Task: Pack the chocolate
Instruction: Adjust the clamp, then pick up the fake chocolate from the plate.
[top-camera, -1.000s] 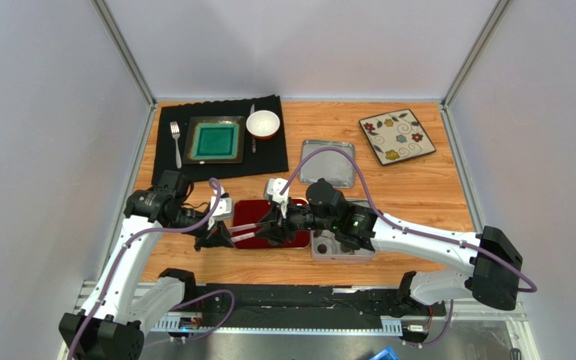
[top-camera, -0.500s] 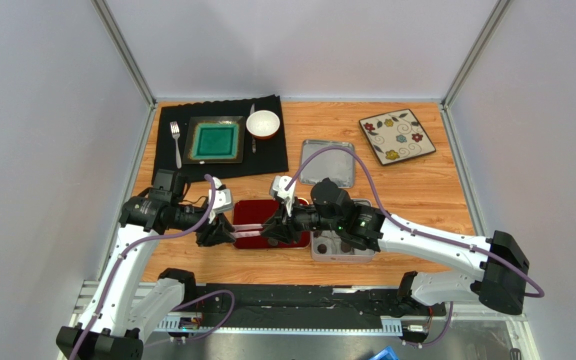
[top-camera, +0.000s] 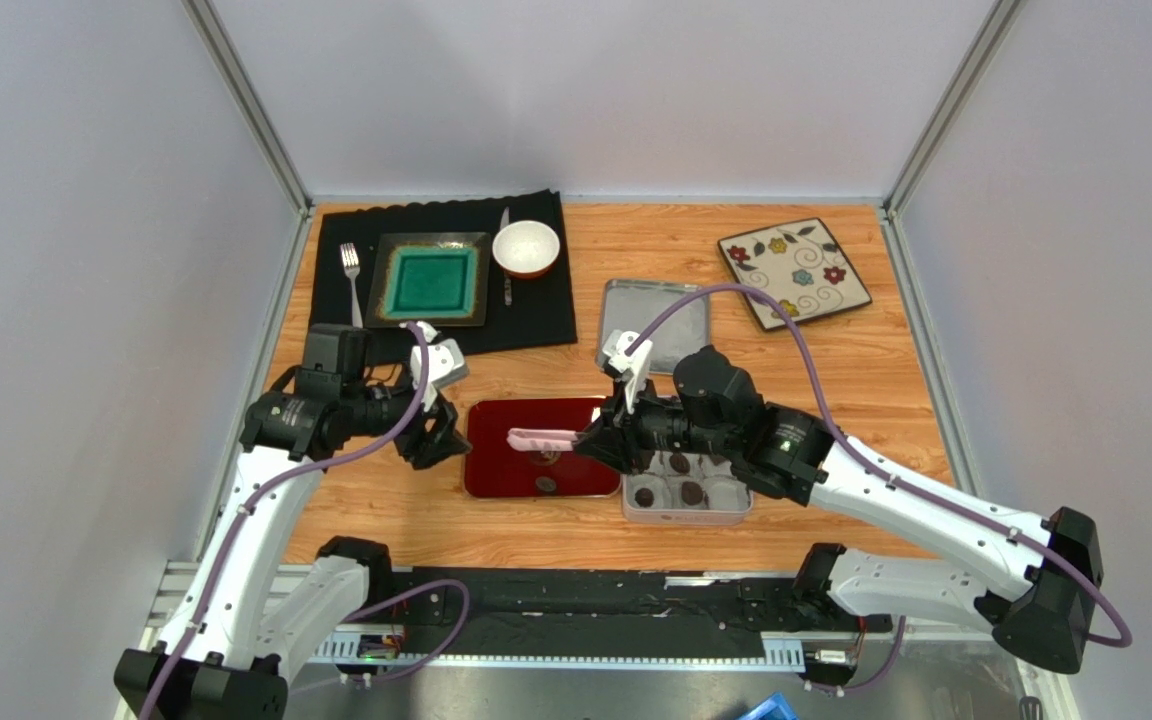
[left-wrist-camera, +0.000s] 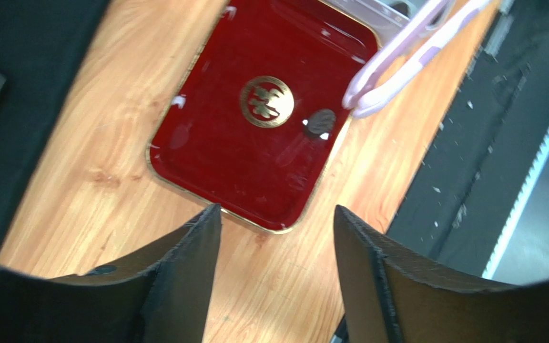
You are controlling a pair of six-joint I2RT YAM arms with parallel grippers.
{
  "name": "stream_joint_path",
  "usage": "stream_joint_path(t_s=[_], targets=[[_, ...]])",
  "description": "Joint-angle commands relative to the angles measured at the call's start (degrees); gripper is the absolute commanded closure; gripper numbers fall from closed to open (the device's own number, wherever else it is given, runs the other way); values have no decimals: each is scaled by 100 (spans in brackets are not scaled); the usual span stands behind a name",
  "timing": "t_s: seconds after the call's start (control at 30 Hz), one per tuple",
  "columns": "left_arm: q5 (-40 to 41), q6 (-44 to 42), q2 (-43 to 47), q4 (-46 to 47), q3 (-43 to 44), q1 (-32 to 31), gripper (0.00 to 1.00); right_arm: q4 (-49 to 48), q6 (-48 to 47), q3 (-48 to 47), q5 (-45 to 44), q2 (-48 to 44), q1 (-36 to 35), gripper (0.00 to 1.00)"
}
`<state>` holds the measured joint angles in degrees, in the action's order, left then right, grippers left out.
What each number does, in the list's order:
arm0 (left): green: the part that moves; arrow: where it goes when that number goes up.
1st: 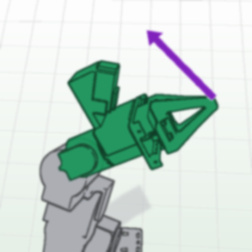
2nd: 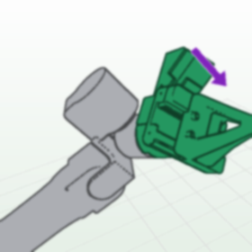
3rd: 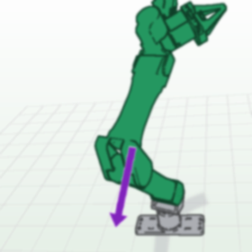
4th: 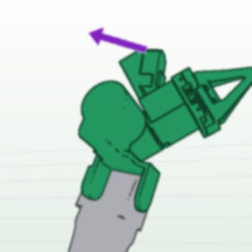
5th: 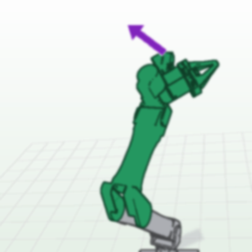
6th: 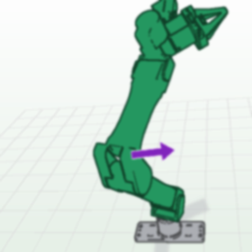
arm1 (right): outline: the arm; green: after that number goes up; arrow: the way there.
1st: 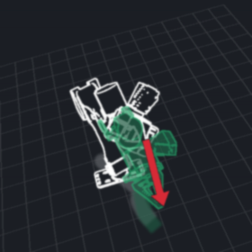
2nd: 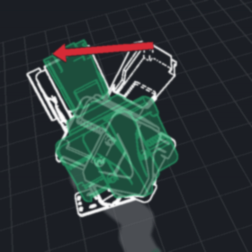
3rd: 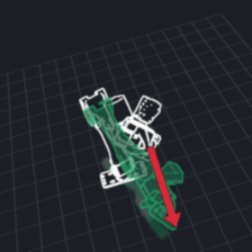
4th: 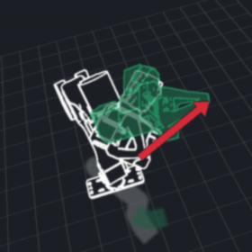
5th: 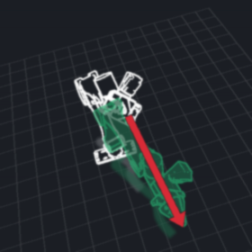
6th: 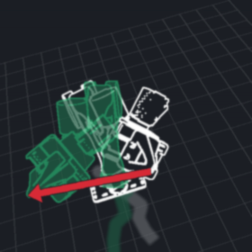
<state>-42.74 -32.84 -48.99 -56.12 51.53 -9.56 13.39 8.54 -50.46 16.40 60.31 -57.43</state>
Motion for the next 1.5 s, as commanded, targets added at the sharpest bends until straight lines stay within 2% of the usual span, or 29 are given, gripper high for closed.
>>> stream_joint_path(t_s=[0.0, 0.2, 0.37, 0.47, 0.63, 0.8, 0.97, 1.2, 1.47], targets=[[345, 787, -171, 803, -55, 103, 29, 788, 148, -52, -576, -125, 48, 100], [135, 1148, -1094, 962, -222, 717, 29, 798, 614, 150, -963, 208, 39, 100], [64, 1140, -1718, 919, -389, 921, 30, 674, 711, 106, -1139, 577, -66, 100], [117, 1052, -1728, 1067, -643, 1079, 31, 735, 720, 27, -1201, 753, -145, 99], [117, 1008, -1745, 1173, -907, 1150, 30, 718, 869, -8, -1394, 929, -242, 91], [82, 990, -1789, 1173, -960, 1176, 31, 534, 913, 53, -1420, 956, -400, 82], [82, 981, -1763, 1191, -1030, 1167, 30, 481, 1018, 80, -1482, 991, -453, 81], [82, 920, -1675, 1182, -1127, 1176, 30, 367, 1045, 89, -1552, 1061, -489, 71], [56, 858, -1605, 1138, -1110, 1176, 29, 278, 1106, 62, -1605, 1149, -506, 69]])
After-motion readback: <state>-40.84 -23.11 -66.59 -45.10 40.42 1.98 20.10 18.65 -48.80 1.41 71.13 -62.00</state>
